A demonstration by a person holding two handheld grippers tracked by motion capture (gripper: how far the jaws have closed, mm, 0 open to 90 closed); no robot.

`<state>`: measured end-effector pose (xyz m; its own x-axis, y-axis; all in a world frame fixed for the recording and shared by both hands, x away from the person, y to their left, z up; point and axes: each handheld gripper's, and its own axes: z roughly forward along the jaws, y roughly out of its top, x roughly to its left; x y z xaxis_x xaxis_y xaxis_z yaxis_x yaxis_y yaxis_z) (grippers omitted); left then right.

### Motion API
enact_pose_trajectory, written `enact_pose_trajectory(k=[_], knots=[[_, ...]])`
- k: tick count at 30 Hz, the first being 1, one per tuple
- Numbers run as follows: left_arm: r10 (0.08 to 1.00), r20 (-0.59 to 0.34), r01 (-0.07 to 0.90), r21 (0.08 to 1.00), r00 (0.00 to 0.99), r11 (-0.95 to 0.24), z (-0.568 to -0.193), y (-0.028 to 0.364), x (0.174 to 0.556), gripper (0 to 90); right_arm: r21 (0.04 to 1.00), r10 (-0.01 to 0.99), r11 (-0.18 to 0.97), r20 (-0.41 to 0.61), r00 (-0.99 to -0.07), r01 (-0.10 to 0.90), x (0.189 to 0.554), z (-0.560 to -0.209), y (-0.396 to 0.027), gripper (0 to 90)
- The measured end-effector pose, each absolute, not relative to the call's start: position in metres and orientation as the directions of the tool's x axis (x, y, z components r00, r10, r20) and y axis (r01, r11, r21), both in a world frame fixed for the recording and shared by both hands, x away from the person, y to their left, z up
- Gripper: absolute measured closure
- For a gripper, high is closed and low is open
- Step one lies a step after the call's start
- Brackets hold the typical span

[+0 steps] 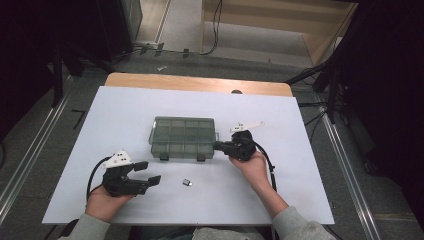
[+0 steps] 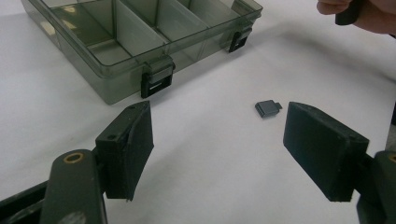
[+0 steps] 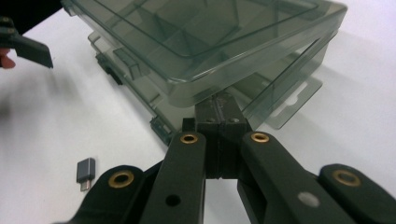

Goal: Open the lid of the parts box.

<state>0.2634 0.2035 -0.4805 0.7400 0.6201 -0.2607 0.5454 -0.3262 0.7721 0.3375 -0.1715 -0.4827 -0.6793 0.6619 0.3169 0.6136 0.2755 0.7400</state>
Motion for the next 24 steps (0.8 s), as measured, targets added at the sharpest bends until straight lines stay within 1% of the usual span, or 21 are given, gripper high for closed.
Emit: enact_pose_trajectory(k=[12, 24], knots=[[0.633, -0.276, 0.568, 0.759, 0.723, -0.318, -0.4793, 0.2038, 0.2667, 24.1, 0.745, 0.661, 0.261, 0.326, -0.676, 0.614, 0.3446, -0.4767, -0.1699, 87.5], [0.654, -0.271, 0.578, 0.755, 0.706, -0.31, -0.4766, 0.2042, 0.2731, 24.1, 0.752, 0.658, 0.252, 0.328, -0.678, 0.609, 0.3478, -0.4725, -0.1671, 87.5]])
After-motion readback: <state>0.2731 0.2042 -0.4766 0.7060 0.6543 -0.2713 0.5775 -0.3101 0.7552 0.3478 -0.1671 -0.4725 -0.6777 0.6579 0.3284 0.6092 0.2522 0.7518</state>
